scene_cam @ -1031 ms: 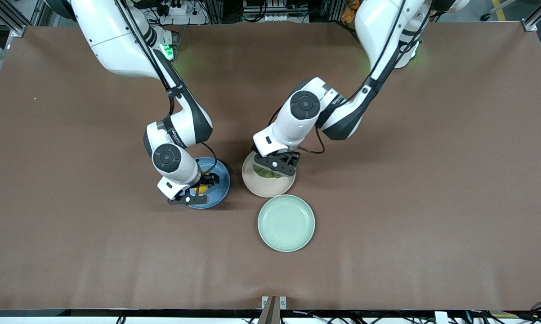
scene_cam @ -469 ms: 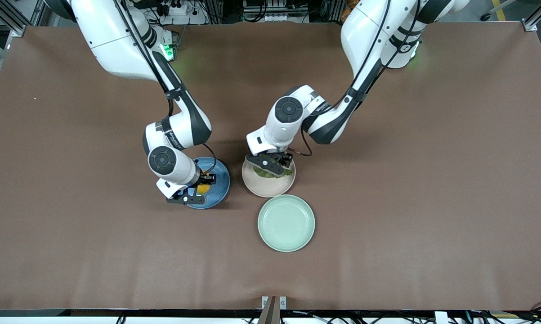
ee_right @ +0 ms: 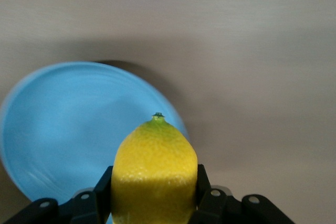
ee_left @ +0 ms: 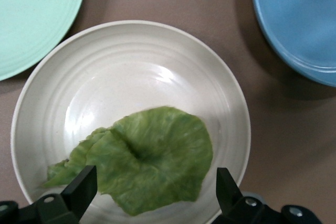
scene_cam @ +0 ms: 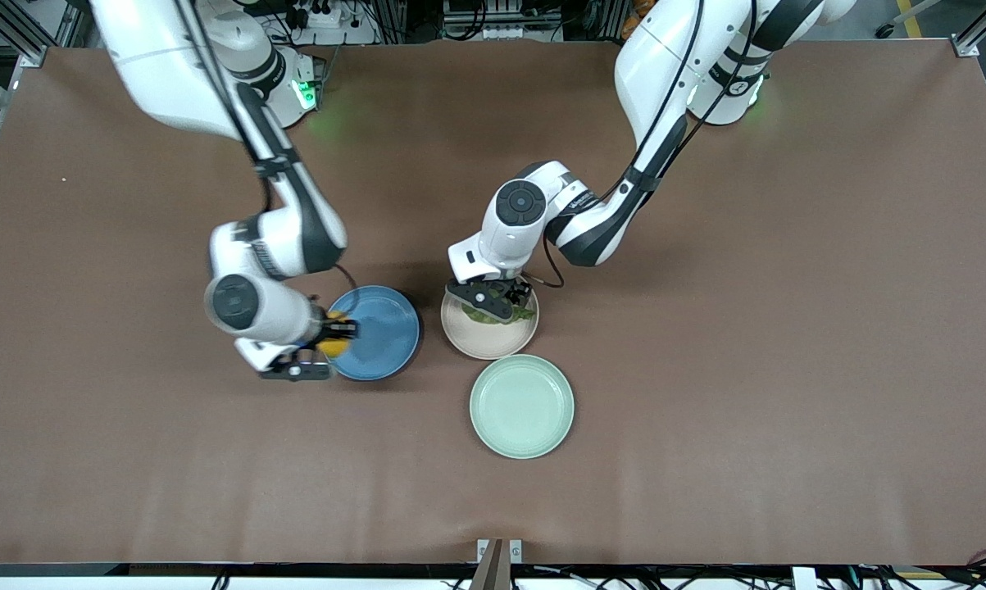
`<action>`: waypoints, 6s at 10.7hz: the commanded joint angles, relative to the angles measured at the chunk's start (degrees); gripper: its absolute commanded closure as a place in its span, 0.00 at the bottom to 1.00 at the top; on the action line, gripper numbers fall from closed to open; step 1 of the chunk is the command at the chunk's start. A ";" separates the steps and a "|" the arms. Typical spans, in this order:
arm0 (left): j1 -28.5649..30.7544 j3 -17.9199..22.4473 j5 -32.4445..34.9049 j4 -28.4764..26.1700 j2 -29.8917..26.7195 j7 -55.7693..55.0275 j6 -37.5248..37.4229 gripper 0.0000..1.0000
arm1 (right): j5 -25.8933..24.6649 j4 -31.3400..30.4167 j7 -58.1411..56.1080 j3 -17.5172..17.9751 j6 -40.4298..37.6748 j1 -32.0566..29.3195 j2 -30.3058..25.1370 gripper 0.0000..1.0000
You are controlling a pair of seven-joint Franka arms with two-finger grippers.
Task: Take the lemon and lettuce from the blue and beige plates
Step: 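Close the right gripper on the lemon while the left gripper grasps lettuce, then carry the lemon off the blue plate while the left gripper lifts lettuce away, then lower the lettuce onto the table beside the plates with the left gripper, then open the left gripper and raise it away from the lettuce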
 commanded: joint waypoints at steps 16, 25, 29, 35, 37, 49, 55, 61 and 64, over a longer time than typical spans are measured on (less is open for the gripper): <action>-0.14 0.79 8.61 0.09 2.65 -4.21 -3.94 1.00 | 1.52 -12.33 -14.42 -7.86 0.99 -6.46 -3.99 0.00; 5.12 0.79 2.94 1.58 -13.59 -4.12 -22.29 1.00 | -0.32 14.12 -14.33 -10.94 -26.17 -6.81 -11.62 0.00; 14.25 -0.09 0.29 3.33 -21.60 -2.45 -30.58 1.00 | -6.39 15.72 -13.89 -8.13 -27.49 -7.08 -21.55 0.00; 23.04 3.93 -1.81 3.87 -29.42 10.17 -39.18 1.00 | -6.30 14.67 -14.51 -0.22 -31.72 -11.38 -27.46 0.00; 25.25 5.26 -2.27 3.87 -30.92 15.19 -43.75 1.00 | -6.30 14.49 -14.51 -0.13 -31.54 -11.30 -27.37 0.00; 32.20 8.34 -4.29 2.55 -10.19 15.39 -36.48 1.00 | -6.39 14.93 -14.59 -0.30 -31.37 -11.39 -27.46 0.00; 32.03 9.75 -3.85 3.25 -10.61 16.27 -32.43 0.00 | -6.39 14.93 -14.68 -0.48 -31.37 -11.39 -27.46 0.00; 31.59 10.54 -3.94 3.16 -27.74 16.09 -39.18 0.00 | -6.39 14.76 -14.68 -0.48 -31.28 -11.39 -27.37 0.00; 31.59 10.54 -4.11 3.25 -35.04 16.09 -44.37 0.00 | -6.39 14.84 -14.68 -0.56 -31.28 -11.39 -27.37 0.00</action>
